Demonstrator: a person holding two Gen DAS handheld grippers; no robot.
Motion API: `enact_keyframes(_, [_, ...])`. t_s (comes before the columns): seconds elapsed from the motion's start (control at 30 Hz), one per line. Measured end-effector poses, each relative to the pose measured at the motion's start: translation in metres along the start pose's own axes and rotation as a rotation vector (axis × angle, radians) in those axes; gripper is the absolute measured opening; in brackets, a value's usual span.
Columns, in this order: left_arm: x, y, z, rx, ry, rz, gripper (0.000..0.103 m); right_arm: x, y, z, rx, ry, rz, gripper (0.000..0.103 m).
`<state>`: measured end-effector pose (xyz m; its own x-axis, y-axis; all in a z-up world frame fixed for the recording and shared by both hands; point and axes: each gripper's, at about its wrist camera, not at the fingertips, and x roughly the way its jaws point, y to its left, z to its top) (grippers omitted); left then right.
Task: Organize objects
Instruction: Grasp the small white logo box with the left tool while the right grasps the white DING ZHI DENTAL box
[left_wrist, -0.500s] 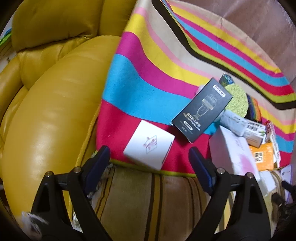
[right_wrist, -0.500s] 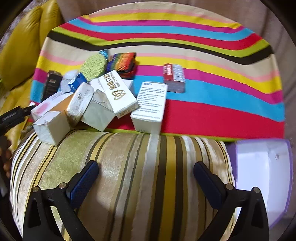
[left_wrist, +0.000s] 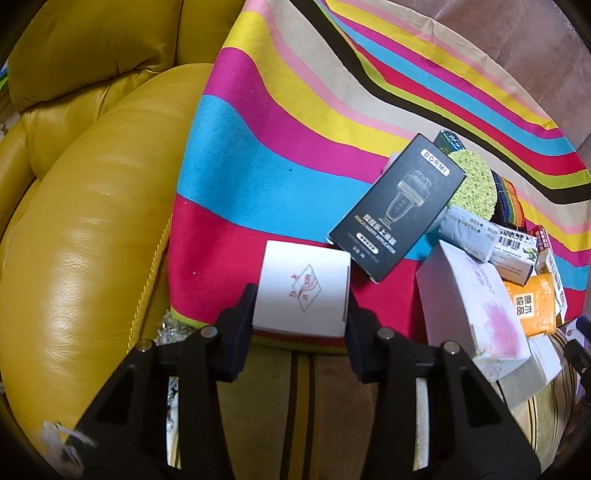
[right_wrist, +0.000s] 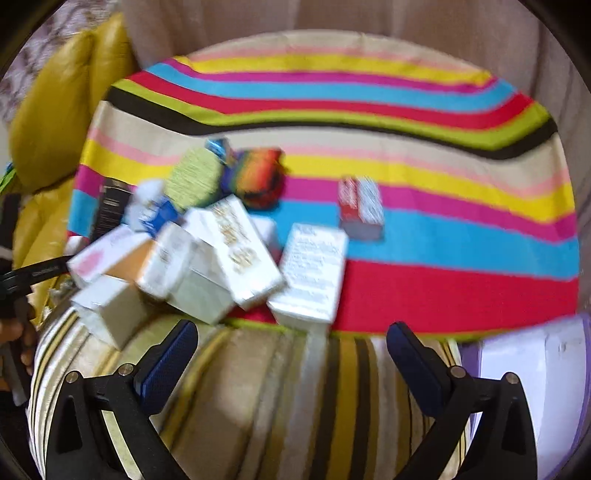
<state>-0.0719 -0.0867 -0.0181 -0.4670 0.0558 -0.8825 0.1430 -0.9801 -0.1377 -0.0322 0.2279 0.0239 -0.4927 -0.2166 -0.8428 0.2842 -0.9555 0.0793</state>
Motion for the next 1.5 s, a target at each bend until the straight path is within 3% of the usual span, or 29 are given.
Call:
enact_keyframes(0.17, [-0.002,0.004,-0.001,-0.007,-0.011,-0.006,0.047,0.0,0.015,0.014,-0.108,-0.035,0.068,0.099])
enact_keyframes(0.4, [-0.001,0.005,0.0,-0.012,-0.015,-0.007,0.047,0.01,0.025,0.025,-0.27,-0.003,0.043,0.082])
enact_keyframes(0.5, [0.0,0.005,0.0,-0.014,-0.013,-0.007,0.047,0.012,0.016,0.025,-0.271,0.01,0.067,0.07])
enact_keyframes(0.6, [-0.001,0.006,-0.002,-0.017,-0.013,-0.006,0.047,0.015,0.01,0.027,-0.241,0.016,0.083,0.067])
enact_keyframes(0.83, [-0.001,0.007,-0.001,-0.016,-0.016,-0.009,0.047,0.024,0.012,0.03,-0.241,0.039,0.105,0.045])
enact_keyframes(1.0, [-0.001,0.007,-0.002,-0.018,-0.018,-0.008,0.047,0.03,0.019,0.035,-0.263,0.041,0.116,0.044])
enact_keyframes(1.1, [-0.003,0.007,-0.003,-0.021,-0.023,-0.005,0.047,0.032,0.017,0.038,-0.244,0.035,0.135,0.033])
enact_keyframes(1.33, [-0.021,-0.001,-0.003,-0.005,-0.099,0.026,0.047,0.024,0.009,0.036,-0.182,0.007,0.172,0.032])
enact_keyframes(1.5, [-0.04,-0.014,-0.008,0.006,-0.139,0.004,0.047,0.011,0.006,0.029,-0.144,-0.028,0.172,0.032])
